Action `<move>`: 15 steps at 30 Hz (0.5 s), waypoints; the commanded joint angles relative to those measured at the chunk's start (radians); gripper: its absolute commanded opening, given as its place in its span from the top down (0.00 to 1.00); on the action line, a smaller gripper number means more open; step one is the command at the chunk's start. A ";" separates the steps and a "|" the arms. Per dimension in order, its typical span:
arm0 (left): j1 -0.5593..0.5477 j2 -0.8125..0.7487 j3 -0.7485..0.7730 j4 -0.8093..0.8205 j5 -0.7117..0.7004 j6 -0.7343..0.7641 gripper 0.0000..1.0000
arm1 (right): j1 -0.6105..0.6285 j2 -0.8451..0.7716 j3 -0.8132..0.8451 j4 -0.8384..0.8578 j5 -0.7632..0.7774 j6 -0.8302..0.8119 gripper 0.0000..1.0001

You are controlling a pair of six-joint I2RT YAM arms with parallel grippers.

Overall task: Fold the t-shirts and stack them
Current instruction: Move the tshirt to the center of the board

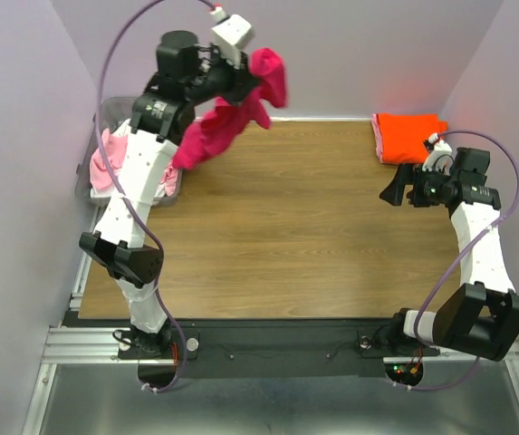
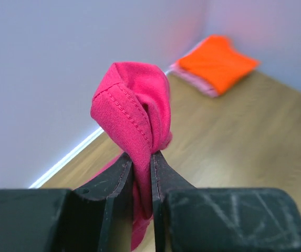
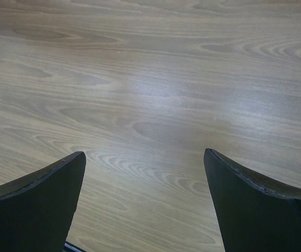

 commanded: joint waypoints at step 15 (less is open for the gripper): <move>-0.120 -0.256 -0.483 0.460 0.207 -0.210 0.83 | -0.001 -0.029 0.029 0.038 0.128 -0.014 0.00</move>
